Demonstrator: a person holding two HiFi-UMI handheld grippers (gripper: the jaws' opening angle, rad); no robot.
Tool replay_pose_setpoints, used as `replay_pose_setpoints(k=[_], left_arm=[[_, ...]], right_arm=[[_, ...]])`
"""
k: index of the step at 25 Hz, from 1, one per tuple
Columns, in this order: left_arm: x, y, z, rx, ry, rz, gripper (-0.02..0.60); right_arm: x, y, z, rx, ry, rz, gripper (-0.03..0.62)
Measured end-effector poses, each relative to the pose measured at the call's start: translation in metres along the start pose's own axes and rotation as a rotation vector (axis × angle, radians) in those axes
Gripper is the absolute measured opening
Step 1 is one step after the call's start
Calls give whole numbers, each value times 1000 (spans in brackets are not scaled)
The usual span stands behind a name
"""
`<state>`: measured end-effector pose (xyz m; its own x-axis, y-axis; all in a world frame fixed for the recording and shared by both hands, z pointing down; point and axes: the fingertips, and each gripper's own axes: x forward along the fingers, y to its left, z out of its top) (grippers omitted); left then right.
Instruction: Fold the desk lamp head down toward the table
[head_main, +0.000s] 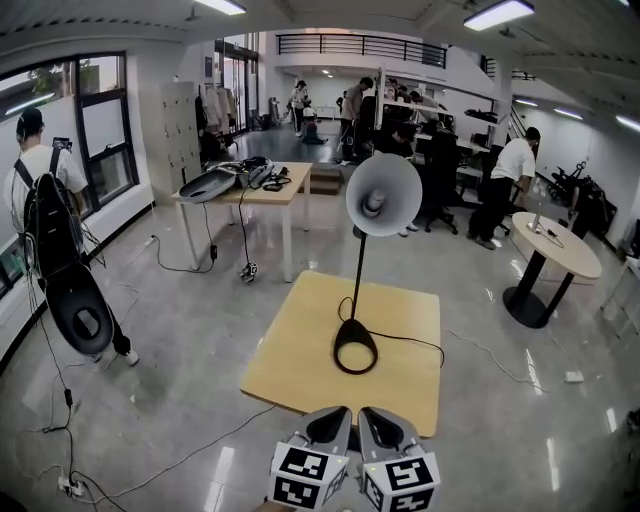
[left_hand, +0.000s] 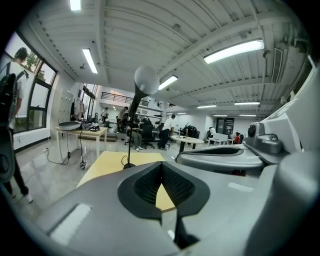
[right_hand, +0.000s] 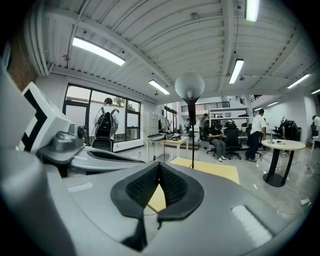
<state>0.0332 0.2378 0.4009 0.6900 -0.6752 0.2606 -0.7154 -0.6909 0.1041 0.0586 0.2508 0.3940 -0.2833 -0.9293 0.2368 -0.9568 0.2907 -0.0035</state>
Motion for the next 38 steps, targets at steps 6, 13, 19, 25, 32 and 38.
replay_pose_setpoints(k=[6,13,19,25,32,38], left_arm=[[118,-22,53,-12,-12,19,11],[247,-45,90,0,-19,68,11],[312,-70,131,-2,-16,104,11],[334,-80,168,9,-37,141,11],[345,-74,184,3,-42,145,12],[357,-20,213,23,-54,104,11]], right_arm=[[41,-118,30,-15,4,37,5],[86,-242,50,-61,-8,109,5],[94,-311,81,-166,-11,178,3],[91,-342,119,-312,-21,222,5],[98,-350,148,-427,-49,225,5],[148,-340,194,-548,-81,170,6]])
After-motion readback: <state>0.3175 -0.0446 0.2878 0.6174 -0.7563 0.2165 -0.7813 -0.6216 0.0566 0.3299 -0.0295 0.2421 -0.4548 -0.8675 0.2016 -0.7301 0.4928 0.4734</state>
